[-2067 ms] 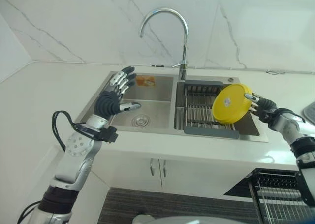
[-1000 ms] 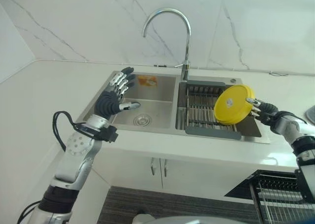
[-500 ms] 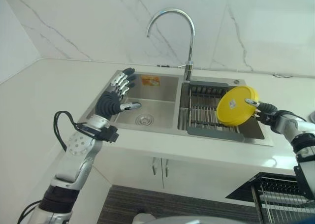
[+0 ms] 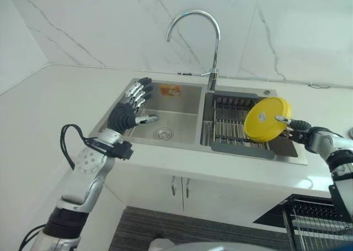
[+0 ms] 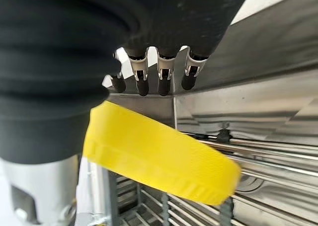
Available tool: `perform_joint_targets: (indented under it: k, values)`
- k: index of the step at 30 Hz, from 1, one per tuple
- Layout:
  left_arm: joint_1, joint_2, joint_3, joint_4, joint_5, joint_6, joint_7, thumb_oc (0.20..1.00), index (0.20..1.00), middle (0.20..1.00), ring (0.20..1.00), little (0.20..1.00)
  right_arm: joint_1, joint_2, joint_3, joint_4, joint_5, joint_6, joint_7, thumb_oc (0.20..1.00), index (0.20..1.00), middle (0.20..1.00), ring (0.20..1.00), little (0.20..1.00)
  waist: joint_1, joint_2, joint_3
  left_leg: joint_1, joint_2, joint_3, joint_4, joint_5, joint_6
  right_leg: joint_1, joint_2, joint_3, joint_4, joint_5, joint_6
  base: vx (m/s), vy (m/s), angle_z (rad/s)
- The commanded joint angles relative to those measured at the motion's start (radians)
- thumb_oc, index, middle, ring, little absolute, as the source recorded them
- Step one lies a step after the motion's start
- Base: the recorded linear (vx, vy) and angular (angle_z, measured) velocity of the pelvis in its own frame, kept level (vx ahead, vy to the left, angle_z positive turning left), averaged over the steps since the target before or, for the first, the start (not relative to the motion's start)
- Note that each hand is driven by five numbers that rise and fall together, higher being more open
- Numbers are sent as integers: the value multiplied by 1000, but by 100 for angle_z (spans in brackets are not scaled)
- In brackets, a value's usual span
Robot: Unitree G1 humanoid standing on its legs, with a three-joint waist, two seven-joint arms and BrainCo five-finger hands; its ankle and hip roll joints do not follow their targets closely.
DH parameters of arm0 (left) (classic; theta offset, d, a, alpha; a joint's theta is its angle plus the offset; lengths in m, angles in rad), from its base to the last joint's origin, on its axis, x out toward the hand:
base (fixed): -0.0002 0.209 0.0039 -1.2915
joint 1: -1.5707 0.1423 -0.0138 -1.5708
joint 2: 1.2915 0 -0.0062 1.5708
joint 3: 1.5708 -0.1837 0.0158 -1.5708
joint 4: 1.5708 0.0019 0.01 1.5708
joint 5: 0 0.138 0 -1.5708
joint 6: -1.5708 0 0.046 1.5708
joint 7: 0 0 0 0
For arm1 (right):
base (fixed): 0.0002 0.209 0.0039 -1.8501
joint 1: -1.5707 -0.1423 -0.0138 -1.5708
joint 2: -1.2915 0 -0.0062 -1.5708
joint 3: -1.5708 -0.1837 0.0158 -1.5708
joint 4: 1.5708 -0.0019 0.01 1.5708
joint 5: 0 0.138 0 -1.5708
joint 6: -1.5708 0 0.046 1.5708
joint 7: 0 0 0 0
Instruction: Place the dishes in the dishwasher.
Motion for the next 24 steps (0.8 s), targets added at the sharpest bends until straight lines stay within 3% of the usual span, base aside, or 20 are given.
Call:
perform_joint_targets:
  k: [1,24]
  values:
    - [-114,53,-62,8,-14,-37,11,1000,1000,1000,1000,1000,-177,-59,56,35,-7,-31,2,1000,1000,1000,1000,1000,36,-15,9,53,-15,13,-1,-91,-4,27,-17,-37,6,-102,-11,0,0,0]
    - [-113,59,-69,13,-19,-19,6,1000,1000,1000,1000,1000,-228,-60,83,95,-59,-37,-20,1000,1000,1000,1000,1000,52,-15,7,51,-17,1,-1,-89,-3,33,-19,-47,6,-103,-9,6,1,2]
